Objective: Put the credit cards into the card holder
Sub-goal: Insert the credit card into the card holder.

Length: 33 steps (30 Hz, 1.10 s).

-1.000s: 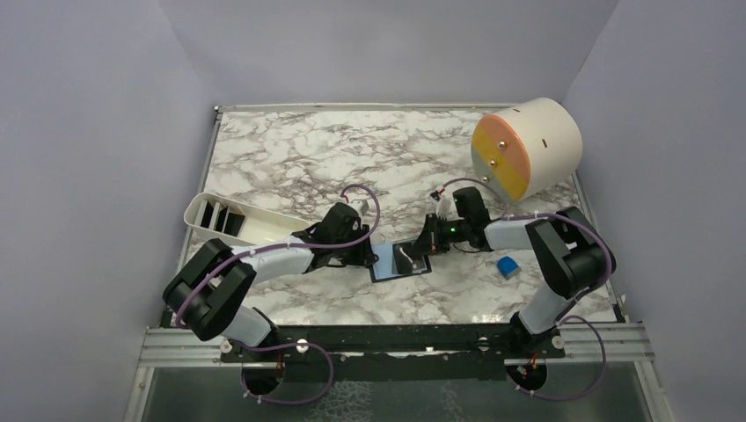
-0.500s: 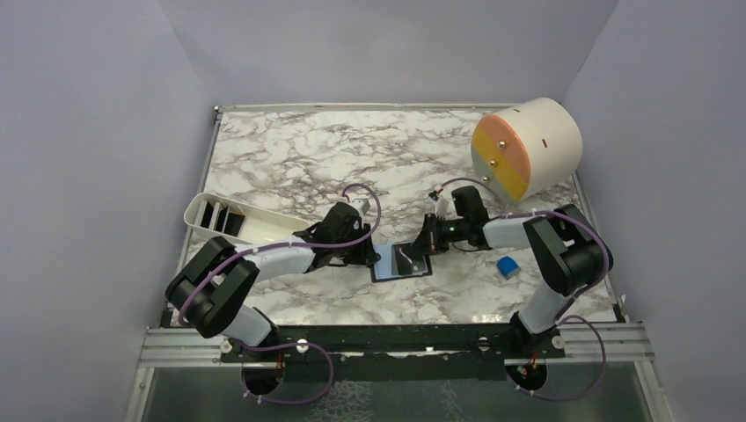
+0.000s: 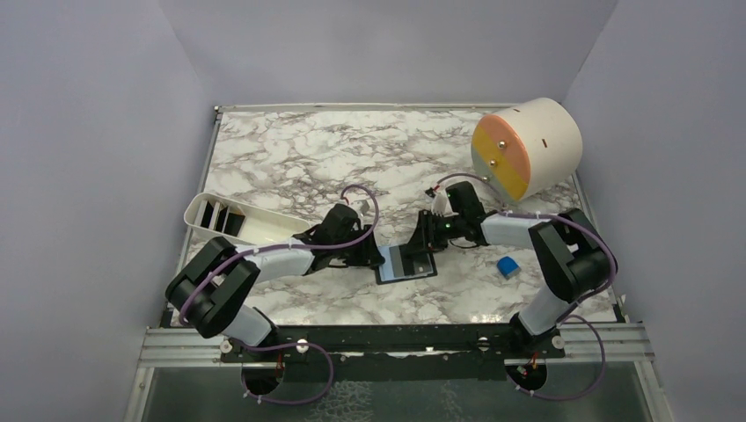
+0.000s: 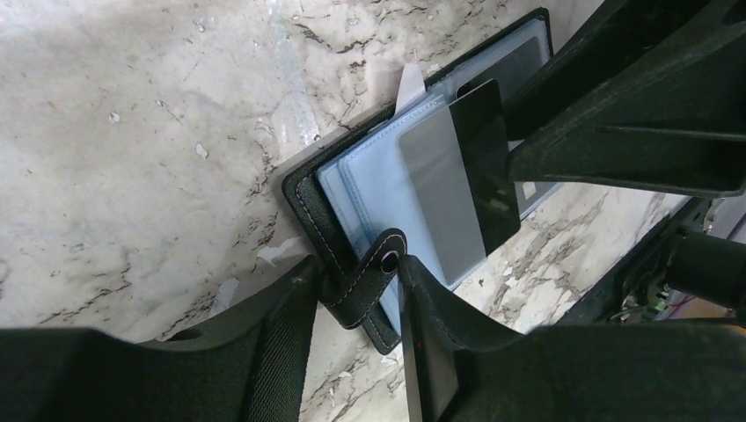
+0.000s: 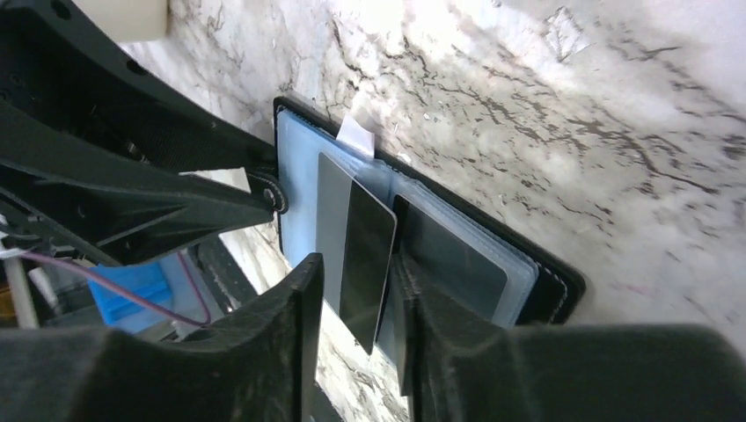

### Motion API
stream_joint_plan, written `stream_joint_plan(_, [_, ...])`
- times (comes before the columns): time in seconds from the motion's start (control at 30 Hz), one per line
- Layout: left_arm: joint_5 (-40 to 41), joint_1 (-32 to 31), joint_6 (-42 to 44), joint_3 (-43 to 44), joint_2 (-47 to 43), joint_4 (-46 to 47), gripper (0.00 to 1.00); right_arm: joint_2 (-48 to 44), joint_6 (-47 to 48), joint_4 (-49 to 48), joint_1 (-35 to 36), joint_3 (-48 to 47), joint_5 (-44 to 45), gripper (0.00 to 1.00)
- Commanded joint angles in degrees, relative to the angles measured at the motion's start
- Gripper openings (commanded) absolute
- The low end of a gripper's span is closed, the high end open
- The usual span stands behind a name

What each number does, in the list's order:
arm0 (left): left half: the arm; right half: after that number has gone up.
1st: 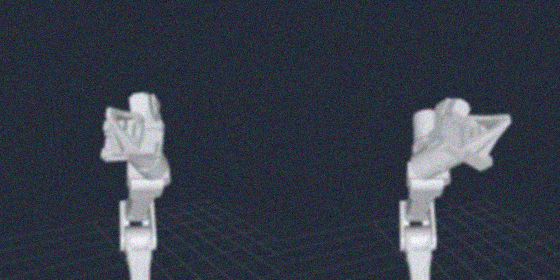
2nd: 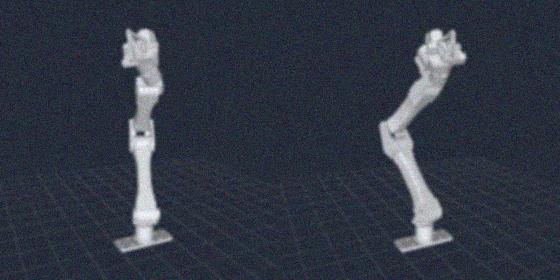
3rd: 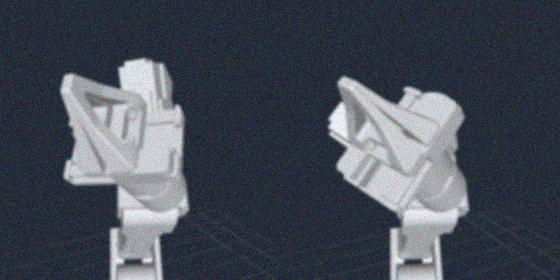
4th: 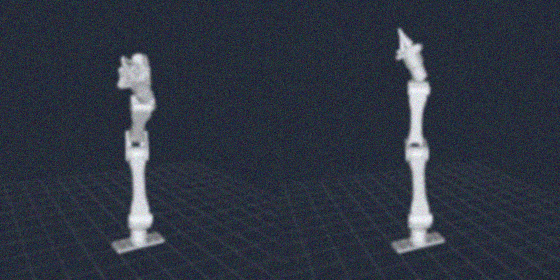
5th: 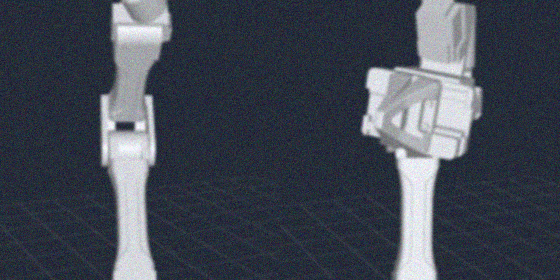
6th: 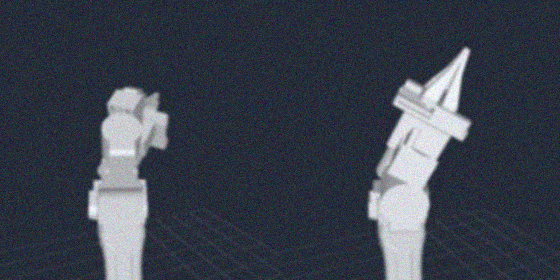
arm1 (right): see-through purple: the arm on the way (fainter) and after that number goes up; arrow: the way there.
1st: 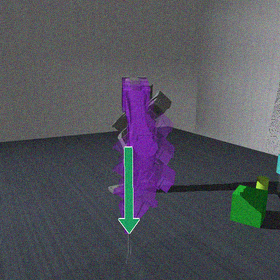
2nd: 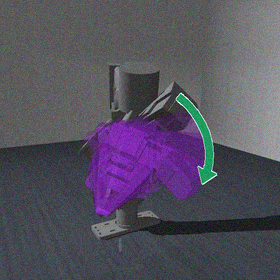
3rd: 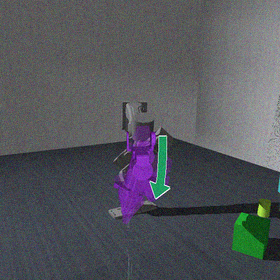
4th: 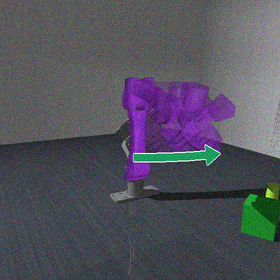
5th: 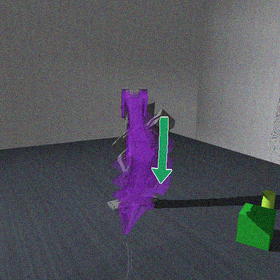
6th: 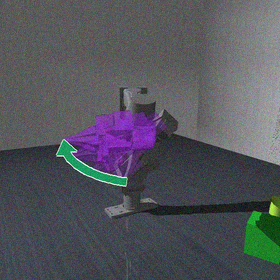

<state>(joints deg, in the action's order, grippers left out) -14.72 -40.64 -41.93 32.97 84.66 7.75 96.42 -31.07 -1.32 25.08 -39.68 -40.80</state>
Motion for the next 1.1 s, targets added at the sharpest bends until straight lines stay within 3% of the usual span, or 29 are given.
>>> stream_joint_plan(0.0, [-1.1,-0.5,-1.0,-1.0,-3.4,0.3,0.42,-4.4,2.8,8.8,0.2,-1.8,10.0,0.39])
stream_joint_plan(0.2, [-1.4,-0.5,0.1,-1.6,-5.9,-0.3,0.46,-8.1,3.0,11.0,0.6,-1.4,10.7,0.49])
stream_joint_plan(1.07, [-3.5,-0.5,-2.1,-6.2,-4.8,6.3,0.44,-6.0,-2.0,3.7,6.4,0.2,10.8,0.49])
